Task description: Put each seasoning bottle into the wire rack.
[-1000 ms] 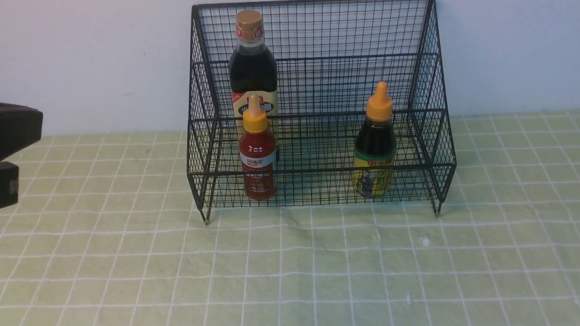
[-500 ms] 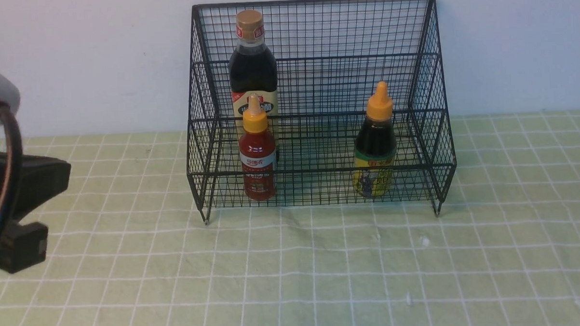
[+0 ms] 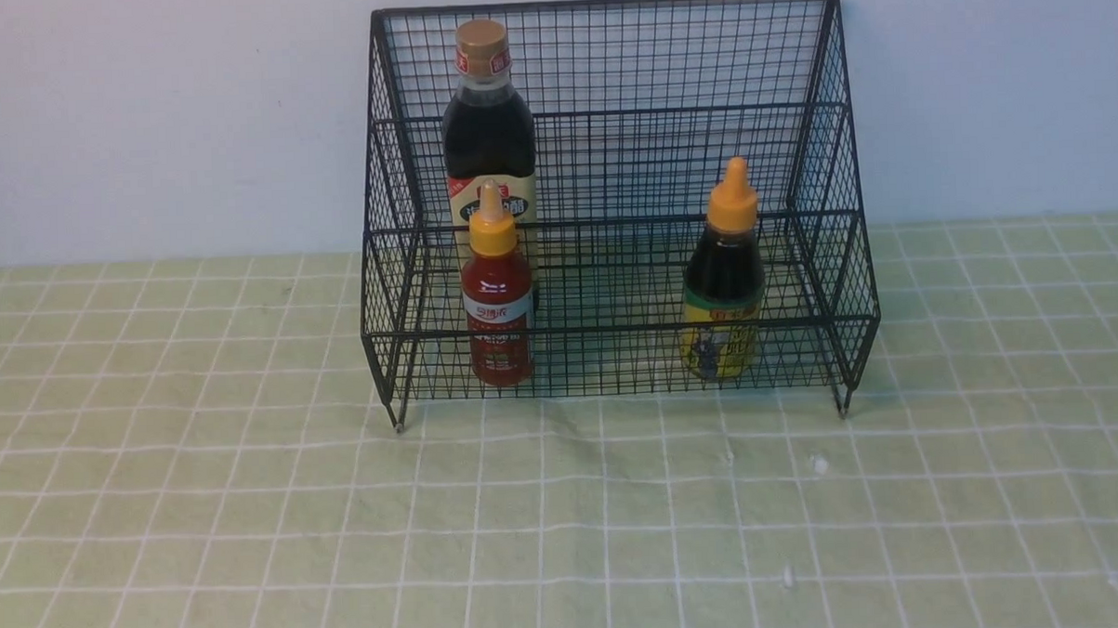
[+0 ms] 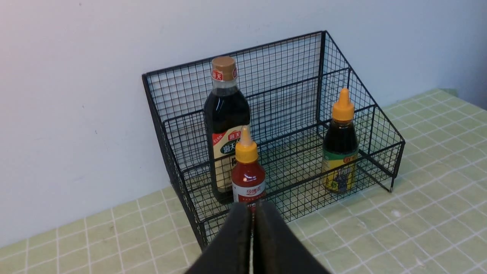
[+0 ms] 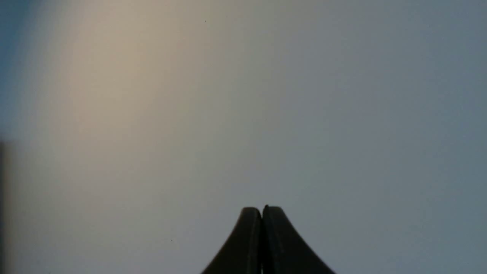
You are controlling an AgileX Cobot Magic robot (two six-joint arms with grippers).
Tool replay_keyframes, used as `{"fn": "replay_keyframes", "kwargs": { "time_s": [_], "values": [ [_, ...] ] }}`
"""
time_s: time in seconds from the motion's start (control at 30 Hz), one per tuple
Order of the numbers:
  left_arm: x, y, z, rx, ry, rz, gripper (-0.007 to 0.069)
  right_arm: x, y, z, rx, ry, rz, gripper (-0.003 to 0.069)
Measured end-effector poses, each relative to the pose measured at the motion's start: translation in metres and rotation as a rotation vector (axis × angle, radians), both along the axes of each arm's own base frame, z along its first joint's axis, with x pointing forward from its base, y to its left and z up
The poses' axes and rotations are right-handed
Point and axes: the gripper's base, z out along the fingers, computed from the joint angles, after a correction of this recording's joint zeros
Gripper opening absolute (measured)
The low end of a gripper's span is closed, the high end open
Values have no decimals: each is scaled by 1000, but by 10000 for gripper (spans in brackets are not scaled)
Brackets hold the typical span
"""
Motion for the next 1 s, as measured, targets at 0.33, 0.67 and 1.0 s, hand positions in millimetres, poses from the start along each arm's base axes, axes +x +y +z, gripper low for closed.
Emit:
{"fn": "replay_keyframes", "kwargs": {
  "time_s": [0.33,0.67,1.0],
  "values": [
    [-1,0,0,13,-9,-3,-6,0,0,0,0,-1,0,-15],
    [0,6,-18,12,-27,70,-6,0,0,0,2,-5,1,-15],
    [-4,24,-136,32,-33,328,-6,0,0,1,2,-6,1,-15]
  ]
}}
